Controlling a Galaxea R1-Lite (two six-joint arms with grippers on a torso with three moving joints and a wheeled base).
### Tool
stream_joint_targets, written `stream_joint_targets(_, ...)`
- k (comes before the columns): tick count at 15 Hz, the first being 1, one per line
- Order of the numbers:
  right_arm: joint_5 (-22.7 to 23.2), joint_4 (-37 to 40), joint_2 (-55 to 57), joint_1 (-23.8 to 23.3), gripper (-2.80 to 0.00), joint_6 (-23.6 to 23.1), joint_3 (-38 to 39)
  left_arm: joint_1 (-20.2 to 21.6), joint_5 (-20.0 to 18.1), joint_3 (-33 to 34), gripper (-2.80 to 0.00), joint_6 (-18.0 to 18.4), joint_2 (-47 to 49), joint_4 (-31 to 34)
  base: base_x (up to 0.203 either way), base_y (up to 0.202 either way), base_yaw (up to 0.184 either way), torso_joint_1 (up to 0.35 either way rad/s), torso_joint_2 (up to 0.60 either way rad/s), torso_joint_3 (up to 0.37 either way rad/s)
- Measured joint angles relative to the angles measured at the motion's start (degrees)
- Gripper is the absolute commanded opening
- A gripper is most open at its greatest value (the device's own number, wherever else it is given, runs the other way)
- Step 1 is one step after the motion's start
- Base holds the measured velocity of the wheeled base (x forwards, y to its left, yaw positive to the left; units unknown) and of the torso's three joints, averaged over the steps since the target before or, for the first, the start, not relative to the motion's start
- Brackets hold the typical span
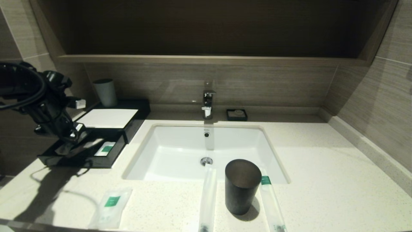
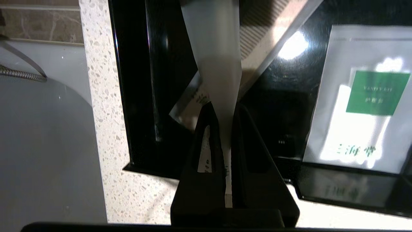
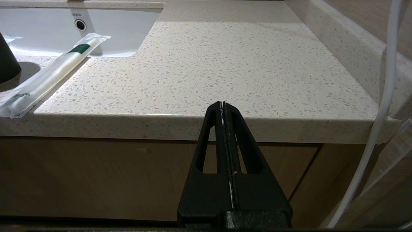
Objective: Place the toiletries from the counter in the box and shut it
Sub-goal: Place the bathroom toiletry into the drawer
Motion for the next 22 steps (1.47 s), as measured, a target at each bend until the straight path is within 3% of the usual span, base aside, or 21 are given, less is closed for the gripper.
stream_joint_targets(16, 0.0, 0.0, 0.0, 0.0, -2.80, 0.0, 0.0, 0.1, 0.1, -0.1, -2.80, -0.7, 2.0, -5.7, 0.000, 0.000, 0.000, 0.000, 0.00, 0.000)
stream_joint_targets(17, 0.0, 0.0, 0.0, 0.0, -2.80, 0.0, 0.0, 0.1, 0.1, -0.1, 0.00, -0.6, 2.1, -5.8, 0.000, 0.000, 0.000, 0.000, 0.00, 0.000)
stream_joint_targets(22, 0.0, 0.0, 0.0, 0.0, -2.80, 0.0, 0.0, 0.5, 0.1, -0.1, 0.00, -0.7, 2.4, -6.1, 0.000, 0.000, 0.000, 0.000, 0.00, 0.000)
